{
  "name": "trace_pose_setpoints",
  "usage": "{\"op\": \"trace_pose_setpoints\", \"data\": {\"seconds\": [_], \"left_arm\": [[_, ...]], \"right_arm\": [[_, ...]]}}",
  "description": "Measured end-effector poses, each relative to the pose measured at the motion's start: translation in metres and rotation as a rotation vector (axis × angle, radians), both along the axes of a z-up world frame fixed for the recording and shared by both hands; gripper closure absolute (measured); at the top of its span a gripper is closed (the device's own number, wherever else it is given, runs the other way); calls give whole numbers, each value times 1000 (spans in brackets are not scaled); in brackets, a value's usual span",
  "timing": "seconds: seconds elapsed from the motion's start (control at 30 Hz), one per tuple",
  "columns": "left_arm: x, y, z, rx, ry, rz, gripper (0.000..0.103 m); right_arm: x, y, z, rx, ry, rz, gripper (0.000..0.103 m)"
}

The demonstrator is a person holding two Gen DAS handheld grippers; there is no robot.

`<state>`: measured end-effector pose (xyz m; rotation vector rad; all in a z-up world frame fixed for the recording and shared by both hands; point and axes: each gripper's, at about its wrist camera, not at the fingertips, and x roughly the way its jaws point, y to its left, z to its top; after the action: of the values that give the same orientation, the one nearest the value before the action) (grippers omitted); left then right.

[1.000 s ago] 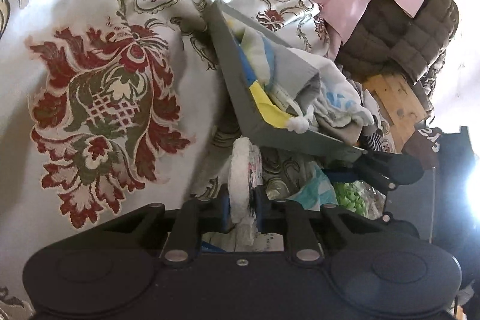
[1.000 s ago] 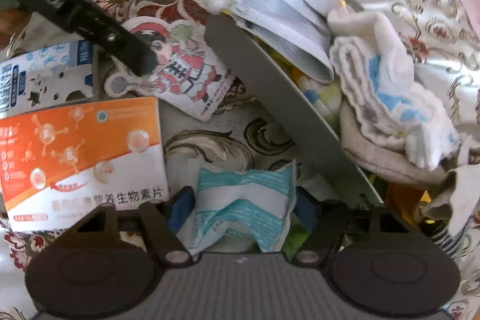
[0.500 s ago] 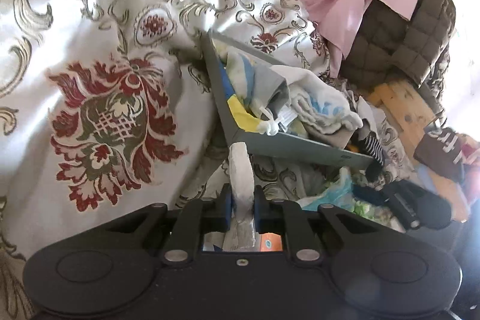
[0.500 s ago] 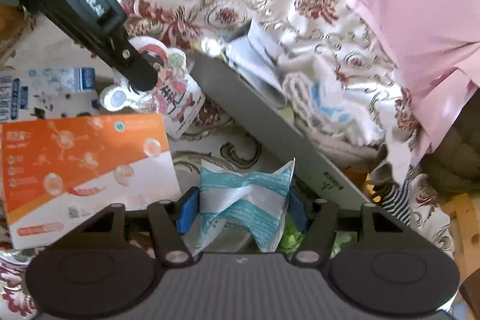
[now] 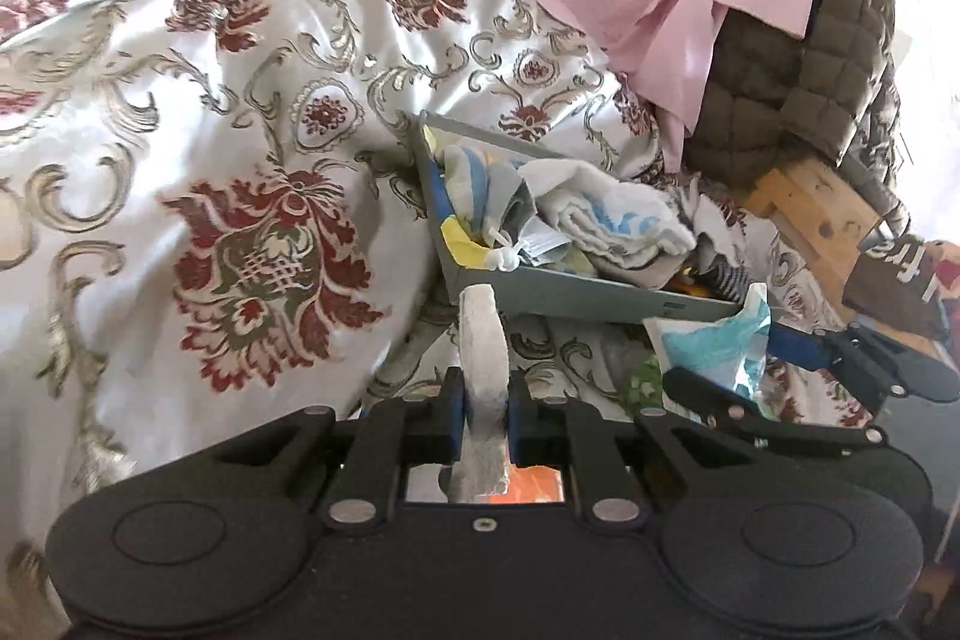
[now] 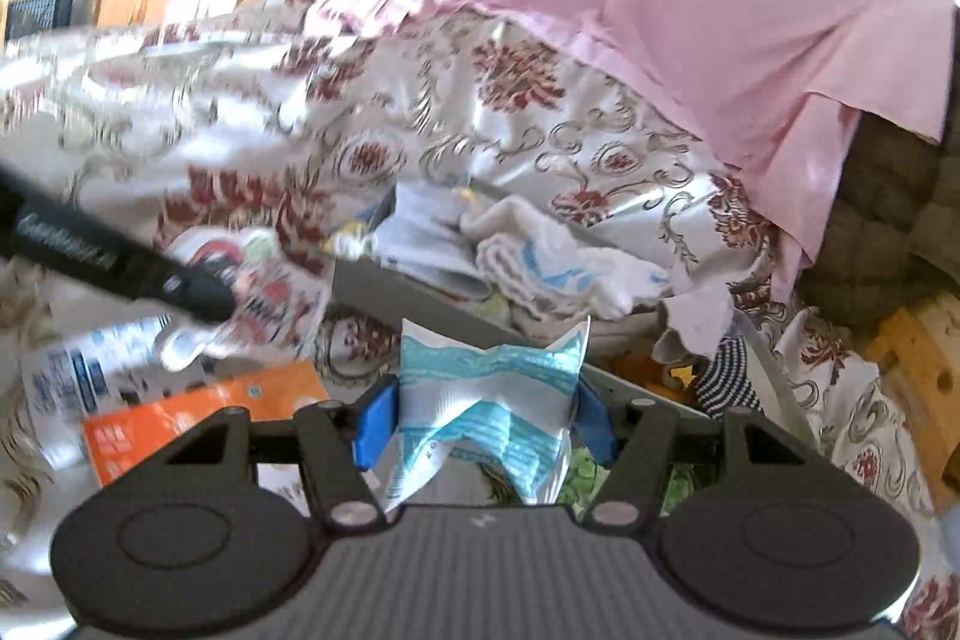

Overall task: Organize soft objects
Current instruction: 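Carry both packets over the gray tray and lower them inside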

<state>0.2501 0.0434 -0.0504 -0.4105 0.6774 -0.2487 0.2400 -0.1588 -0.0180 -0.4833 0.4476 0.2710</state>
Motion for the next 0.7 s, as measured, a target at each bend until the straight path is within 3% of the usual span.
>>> {"op": "trace_pose_setpoints", "data": {"seconds": [0.13, 0.33, 0.53, 0.7], "left_arm": [[-14, 1, 19, -46, -30, 19, 89], [-1, -23, 60, -22, -124, 14, 89], [67, -65, 90, -12, -188, -29, 89], [135, -100, 93, -67, -174, -82, 89]], "right_arm": [[-8, -8, 11, 66, -39, -17, 37], [0, -33, 34, 198, -134, -91, 36], [55, -85, 53, 378, -196, -215, 35], [96, -128, 53, 494, -155, -288, 35]]}}
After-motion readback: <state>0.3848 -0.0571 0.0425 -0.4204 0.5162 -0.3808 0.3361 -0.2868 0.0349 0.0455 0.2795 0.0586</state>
